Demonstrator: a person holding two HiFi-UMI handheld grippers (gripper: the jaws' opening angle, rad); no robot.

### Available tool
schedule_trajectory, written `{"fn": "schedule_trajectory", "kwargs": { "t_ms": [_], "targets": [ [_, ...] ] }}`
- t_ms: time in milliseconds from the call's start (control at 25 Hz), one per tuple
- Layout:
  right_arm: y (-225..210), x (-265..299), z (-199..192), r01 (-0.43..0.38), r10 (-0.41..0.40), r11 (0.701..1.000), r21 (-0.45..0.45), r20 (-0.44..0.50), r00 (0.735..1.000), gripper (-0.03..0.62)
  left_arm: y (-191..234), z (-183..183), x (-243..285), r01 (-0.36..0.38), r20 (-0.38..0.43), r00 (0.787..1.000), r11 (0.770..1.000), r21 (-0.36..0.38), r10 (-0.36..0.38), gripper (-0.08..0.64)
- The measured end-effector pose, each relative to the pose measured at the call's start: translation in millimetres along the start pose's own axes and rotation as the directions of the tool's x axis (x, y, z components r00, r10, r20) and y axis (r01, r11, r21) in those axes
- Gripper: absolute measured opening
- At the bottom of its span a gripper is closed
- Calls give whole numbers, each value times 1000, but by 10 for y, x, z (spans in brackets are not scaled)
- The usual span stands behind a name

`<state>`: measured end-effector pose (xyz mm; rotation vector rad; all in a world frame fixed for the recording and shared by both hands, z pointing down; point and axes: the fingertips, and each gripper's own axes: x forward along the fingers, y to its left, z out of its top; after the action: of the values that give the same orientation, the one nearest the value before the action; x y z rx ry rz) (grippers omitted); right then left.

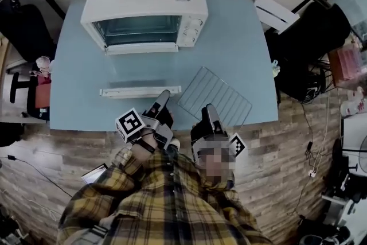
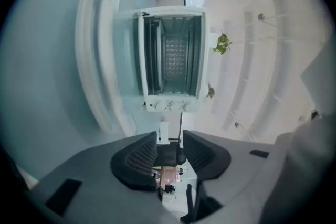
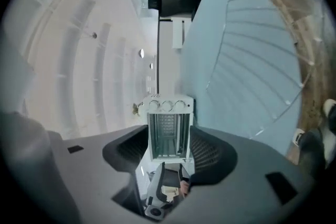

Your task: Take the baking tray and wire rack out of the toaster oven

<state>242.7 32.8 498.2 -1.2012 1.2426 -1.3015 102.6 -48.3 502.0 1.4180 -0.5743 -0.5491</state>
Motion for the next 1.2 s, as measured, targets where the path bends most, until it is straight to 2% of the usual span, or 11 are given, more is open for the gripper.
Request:
{"fn": "schedule_trajectory", "kwargs": {
  "t_ms": [120,240,400,560,720,920,1040,1200],
  "targets": [
    [211,527,-237,-60,58,998,-24,-79,995,229,-193,531,-44,22,79,997,999,32,-24,153],
    [293,1048,-450,-82,83,997,14,-124,989,229,-303,1067,-132,32,164,986,998,51,-40,163],
    [246,1636,-650,-65,70,997,39,-136,988,229,-306,1721,-248,2,242,970,997,72,-19,166],
    [136,2191,-806,-70,78,995,64,-126,989,229,-382,2233,-226,37,291,955,995,93,-63,167],
    [-10,2600,-768,-66,70,996,61,-69,995,229,-372,2456,-128,50,287,955,995,84,-72,169],
    [-158,2989,-760,-77,76,995,55,26,997,227,-307,2600,0,39,245,968,995,87,-60,169],
    [-272,3138,-782,-51,47,997,50,71,996,227,-273,2627,42,49,233,970,996,74,-65,169],
    [-381,3306,-770,-55,49,998,34,152,987,185,-253,2674,49,61,225,972,996,59,-73,167]
  ]
}}
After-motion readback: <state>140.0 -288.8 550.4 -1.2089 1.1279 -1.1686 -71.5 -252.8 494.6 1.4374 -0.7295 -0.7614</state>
